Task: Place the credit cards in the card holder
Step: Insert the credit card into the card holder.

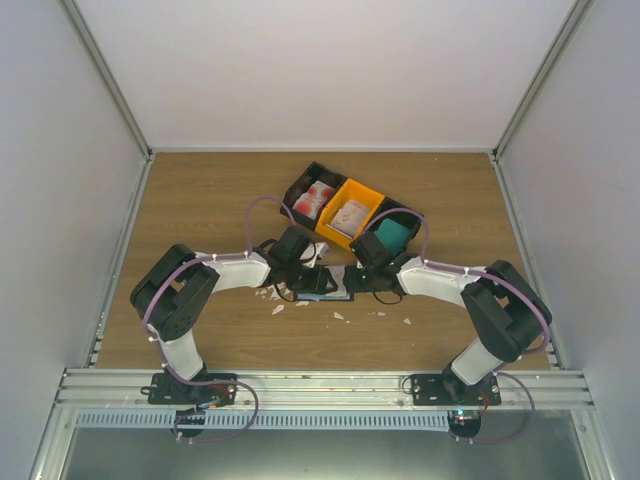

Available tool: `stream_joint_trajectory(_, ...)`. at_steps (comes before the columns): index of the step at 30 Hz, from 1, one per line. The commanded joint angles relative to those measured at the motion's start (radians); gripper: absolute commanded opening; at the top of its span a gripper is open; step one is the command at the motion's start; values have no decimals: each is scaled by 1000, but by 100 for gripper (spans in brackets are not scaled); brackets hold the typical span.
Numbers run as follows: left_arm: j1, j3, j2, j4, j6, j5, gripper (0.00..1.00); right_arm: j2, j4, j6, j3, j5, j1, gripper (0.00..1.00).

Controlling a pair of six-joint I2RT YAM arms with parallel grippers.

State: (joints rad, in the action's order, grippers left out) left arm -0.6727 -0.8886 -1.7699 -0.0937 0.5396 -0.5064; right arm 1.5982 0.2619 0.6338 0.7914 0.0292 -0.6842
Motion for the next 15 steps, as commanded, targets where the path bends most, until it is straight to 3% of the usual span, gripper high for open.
stream_joint_trajectory(1, -10, -11, 45, -58, 6, 46, 45, -9, -7, -1, 0, 11, 1, 43)
stream_joint_trajectory(15, -30, -58, -13, -79, -47, 89, 40, -3, -33, -9, -9, 47, 3, 42)
